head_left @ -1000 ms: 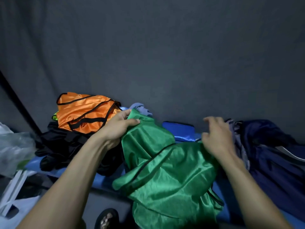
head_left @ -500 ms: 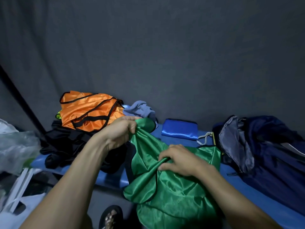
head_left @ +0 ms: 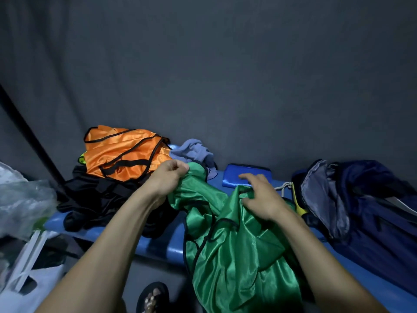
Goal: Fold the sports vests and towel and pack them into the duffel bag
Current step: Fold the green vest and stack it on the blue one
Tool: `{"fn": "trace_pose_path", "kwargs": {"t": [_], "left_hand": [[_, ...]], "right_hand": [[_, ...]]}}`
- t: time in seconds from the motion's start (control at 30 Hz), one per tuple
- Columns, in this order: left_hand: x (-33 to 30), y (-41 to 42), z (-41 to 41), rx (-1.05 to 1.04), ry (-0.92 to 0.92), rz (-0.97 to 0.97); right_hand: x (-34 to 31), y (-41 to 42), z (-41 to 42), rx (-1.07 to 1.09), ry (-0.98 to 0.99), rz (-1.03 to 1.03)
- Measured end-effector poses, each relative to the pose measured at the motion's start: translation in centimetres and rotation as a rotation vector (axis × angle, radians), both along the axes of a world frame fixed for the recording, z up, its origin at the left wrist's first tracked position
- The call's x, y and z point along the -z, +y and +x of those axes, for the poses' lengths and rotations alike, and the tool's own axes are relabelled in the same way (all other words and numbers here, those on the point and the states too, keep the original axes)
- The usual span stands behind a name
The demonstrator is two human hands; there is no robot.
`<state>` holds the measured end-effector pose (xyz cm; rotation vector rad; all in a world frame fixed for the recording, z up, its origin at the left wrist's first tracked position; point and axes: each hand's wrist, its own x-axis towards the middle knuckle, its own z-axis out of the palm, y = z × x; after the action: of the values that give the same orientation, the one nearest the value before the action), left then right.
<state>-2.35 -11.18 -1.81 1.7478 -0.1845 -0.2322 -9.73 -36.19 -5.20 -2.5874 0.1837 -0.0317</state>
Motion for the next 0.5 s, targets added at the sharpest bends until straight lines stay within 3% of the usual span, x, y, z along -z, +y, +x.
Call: {"fn": "trace_pose_path", "kwargs": {"t": [0.2, 0.3, 0.4, 0.5], "left_hand": [[-0.2, 0.2, 0.6, -0.048, 0.027, -0.121], [-0.5, 0.0, 0.4, -0.038, 0.043, -0.139], [-0.9, -0.3, -0.2, -0.036, 0.091, -0.18], [-1.6, -0.3, -0.9, 0.007, 0.147, -0.222]], "right_hand": [[-2.1, 2.0, -1.2, -0.262, -0.243, -0.143], [-3.3, 2.6, -2.3, -0.413, -0.039, 0.033], [-2.6, 3.7, -3.1, -0.482, 0.15, -0.228], [-1.4, 4.2, -2.8, -0.436, -0.047, -0.355]]}}
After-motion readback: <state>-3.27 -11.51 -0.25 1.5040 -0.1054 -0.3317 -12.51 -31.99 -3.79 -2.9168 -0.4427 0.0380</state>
